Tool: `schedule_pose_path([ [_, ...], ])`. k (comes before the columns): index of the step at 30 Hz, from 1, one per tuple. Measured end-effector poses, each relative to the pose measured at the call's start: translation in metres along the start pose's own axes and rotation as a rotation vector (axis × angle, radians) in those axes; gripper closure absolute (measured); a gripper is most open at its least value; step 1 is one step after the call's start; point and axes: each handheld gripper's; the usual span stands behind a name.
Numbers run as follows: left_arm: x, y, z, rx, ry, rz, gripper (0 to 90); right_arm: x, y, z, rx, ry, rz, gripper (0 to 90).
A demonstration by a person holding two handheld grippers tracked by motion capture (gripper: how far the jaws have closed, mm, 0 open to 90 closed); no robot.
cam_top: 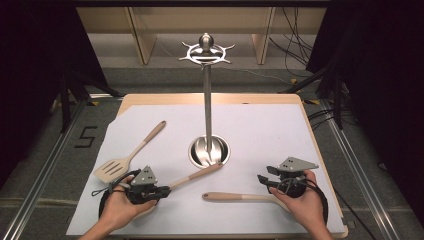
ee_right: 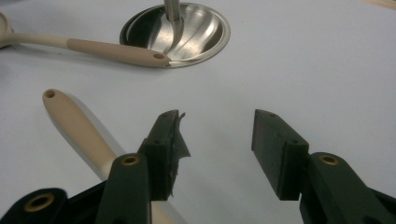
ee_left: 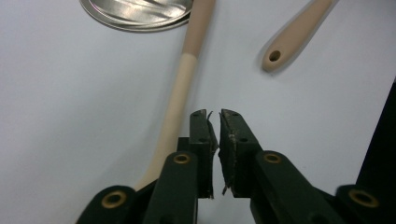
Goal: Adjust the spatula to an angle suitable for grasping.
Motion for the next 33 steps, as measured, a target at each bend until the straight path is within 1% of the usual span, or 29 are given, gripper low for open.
schedule_pose_path([
  [1, -0.001, -0.001, 0.0, 0.008, 0.009, -0.003, 84.8, 0.0, 0.0, 0.0, 0.004, -0.004, 0.0, 52.8],
  [2, -0.002, -0.003, -0.001, 0.019, 0.016, -0.016, 86.1, 0.001, 0.001, 0.0, 0.008, -0.011, -0.001, 52.9],
  [3, -0.002, -0.003, -0.001, 0.027, 0.02, -0.008, 87.3, 0.0, 0.001, 0.0, 0.003, 0.008, -0.003, 53.0],
  [4, -0.002, -0.003, -0.001, 0.027, 0.02, -0.008, 88.2, 0.0, 0.001, 0.0, 0.003, 0.008, -0.003, 53.0],
  [6, -0.003, -0.004, -0.002, 0.043, 0.019, -0.024, 88.9, 0.001, 0.001, 0.001, 0.011, 0.004, -0.001, 53.3],
  [7, -0.004, -0.004, -0.001, 0.053, 0.016, -0.015, 89.0, 0.002, 0.001, 0.001, 0.015, -0.003, 0.002, 53.4],
  [9, -0.005, -0.004, -0.001, 0.065, 0.01, -0.023, 89.1, 0.002, 0.0, 0.001, 0.005, 0.004, -0.002, 53.6],
  [10, -0.006, -0.004, -0.001, 0.068, 0.012, -0.013, 89.1, 0.001, 0.0, 0.001, 0.001, 0.031, 0.003, 53.7],
  [11, -0.005, -0.004, 0.0, 0.071, 0.011, -0.012, 89.1, 0.0, 0.0, 0.001, -0.005, 0.039, -0.01, 53.8],
  [12, -0.004, -0.003, 0.0, 0.066, 0.013, -0.012, 89.1, 0.0, 0.0, 0.002, -0.006, 0.04, -0.009, 53.9],
  [13, -0.003, -0.002, 0.0, 0.065, 0.024, -0.012, 89.1, 0.001, -0.001, 0.001, -0.008, 0.025, -0.001, 54.1],
  [14, -0.003, 0.0, 0.0, 0.07, 0.026, 0.001, 89.1, 0.001, 0.0, 0.001, 0.0, 0.022, 0.004, 54.1],
  [15, -0.002, 0.001, 0.0, 0.082, 0.027, -0.013, 89.1, 0.001, 0.001, 0.001, 0.0, 0.013, -0.013, 54.2],
  [16, -0.003, 0.001, -0.001, 0.082, 0.035, 0.001, 89.1, 0.002, 0.002, 0.001, 0.016, -0.003, -0.002, 54.3],
  [17, -0.003, 0.0, -0.001, 0.088, 0.034, -0.015, 89.2, 0.001, 0.001, 0.001, 0.015, -0.001, 0.0, 54.5],
  [19, -0.006, -0.004, -0.001, 0.114, 0.021, -0.032, 89.2, 0.002, 0.001, 0.001, 0.016, -0.005, 0.001, 54.5],
  [20, -0.008, -0.007, -0.001, 0.127, 0.013, -0.044, 89.2, 0.002, 0.0, 0.001, 0.013, 0.001, 0.002, 54.6],
  [21, -0.008, -0.008, 0.0, 0.185, -0.023, -0.057, 89.2, 0.001, -0.001, 0.001, 0.008, 0.026, 0.008, 54.6],
  [22, -0.009, -0.009, 0.0, 0.203, -0.034, -0.065, 89.2, 0.001, -0.001, 0.001, 0.008, 0.026, 0.008, 54.6],
  [23, -0.01, -0.011, 0.0, 0.217, -0.036, -0.068, 89.2, 0.001, -0.001, 0.001, 0.009, 0.027, 0.008, 54.6],
  [24, -0.01, -0.014, -0.001, 0.217, -0.032, -0.084, 89.2, 0.001, -0.001, 0.002, 0.006, 0.029, 0.01, 54.6],
  [25, -0.012, -0.018, -0.003, 0.185, 0.007, -0.08, 89.2, 0.002, 0.0, 0.001, 0.005, 0.022, -0.003, 54.6],
  [26, -0.01, -0.017, -0.003, 0.216, -0.013, -0.086, 89.2, 0.002, 0.0, 0.001, 0.008, 0.015, -0.004, 54.6],
  [27, -0.011, -0.019, -0.004, 0.205, 0.004, -0.08, 89.2, 0.001, 0.0, 0.001, 0.001, 0.033, -0.009, 54.6],
  [28, -0.009, -0.017, -0.004, 0.248, -0.022, -0.073, 89.2, 0.0, 0.0, 0.001, 0.003, 0.029, -0.004, 54.7],
  [30, -0.009, -0.018, -0.006, 0.265, -0.02, -0.06, 89.2, 0.0, -0.001, 0.001, 0.001, 0.031, -0.002, 54.6],
  [31, -0.009, -0.019, -0.007, 0.271, -0.017, -0.054, 89.2, 0.0, 0.0, 0.001, -0.001, 0.038, -0.011, 54.7],
  [33, -0.008, -0.021, -0.009, 0.283, -0.014, -0.051, 89.2, 0.0, 0.0, 0.001, -0.002, 0.039, -0.01, 54.6],
])
Point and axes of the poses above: each handheld gripper's, and its own axes: y roughly backward along the jaws, z roughly out of its top, x roughly to its left, and after that the axes turned 9 degrees about -z, right-handed
